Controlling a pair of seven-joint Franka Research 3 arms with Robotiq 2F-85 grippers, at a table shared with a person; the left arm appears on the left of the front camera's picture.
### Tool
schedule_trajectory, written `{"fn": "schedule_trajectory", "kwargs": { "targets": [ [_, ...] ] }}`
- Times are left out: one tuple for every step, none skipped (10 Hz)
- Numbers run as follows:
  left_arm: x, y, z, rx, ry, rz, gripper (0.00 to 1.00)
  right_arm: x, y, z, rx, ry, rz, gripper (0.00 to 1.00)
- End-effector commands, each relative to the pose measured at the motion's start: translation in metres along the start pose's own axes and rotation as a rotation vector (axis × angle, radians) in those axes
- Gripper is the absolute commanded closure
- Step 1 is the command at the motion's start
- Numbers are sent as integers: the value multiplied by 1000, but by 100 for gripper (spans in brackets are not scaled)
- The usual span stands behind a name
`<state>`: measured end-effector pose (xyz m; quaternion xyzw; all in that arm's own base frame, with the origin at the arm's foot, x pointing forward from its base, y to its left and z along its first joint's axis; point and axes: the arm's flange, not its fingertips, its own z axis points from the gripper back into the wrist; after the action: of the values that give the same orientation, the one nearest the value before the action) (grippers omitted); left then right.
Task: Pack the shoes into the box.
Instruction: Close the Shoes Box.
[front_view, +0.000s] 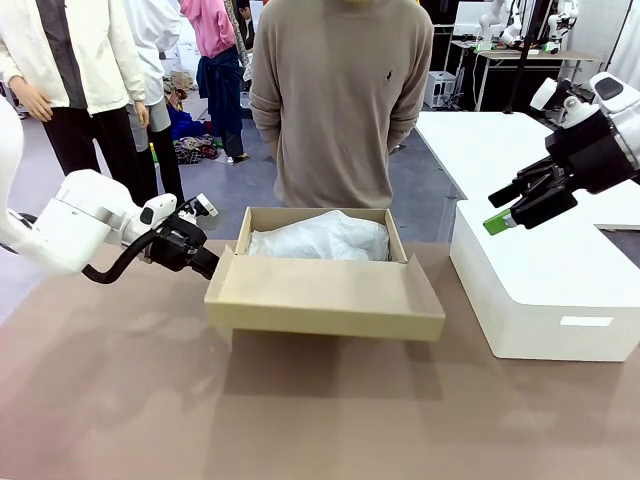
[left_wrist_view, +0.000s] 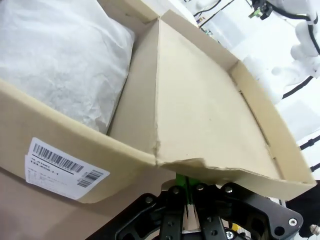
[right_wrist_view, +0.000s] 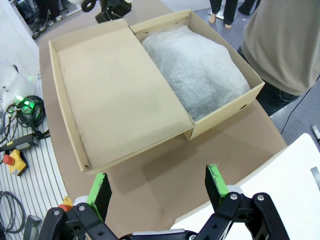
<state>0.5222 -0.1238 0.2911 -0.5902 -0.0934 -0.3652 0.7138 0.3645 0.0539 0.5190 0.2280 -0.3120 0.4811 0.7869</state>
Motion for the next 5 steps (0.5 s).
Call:
{"fn": "schedule_trajectory", "kwargs": {
  "targets": [
    [-3,-18,3,20,-68,18,100,0,-2,-3,12,-41,19,0],
    [-3,-23,5,16,-92,26,100,0,-2,-3,12,-41,19,0],
    [0,-26,6,28,-132,19,100,0,-2,-3,12,-41,19,0],
    [3,-32,6,44,-143,8,100,0,-2,-3,12,-41,19,0],
    [8,-40,7,73,-155,-1,100,0,-2,-3,12,-41,19,0]
  ]
}}
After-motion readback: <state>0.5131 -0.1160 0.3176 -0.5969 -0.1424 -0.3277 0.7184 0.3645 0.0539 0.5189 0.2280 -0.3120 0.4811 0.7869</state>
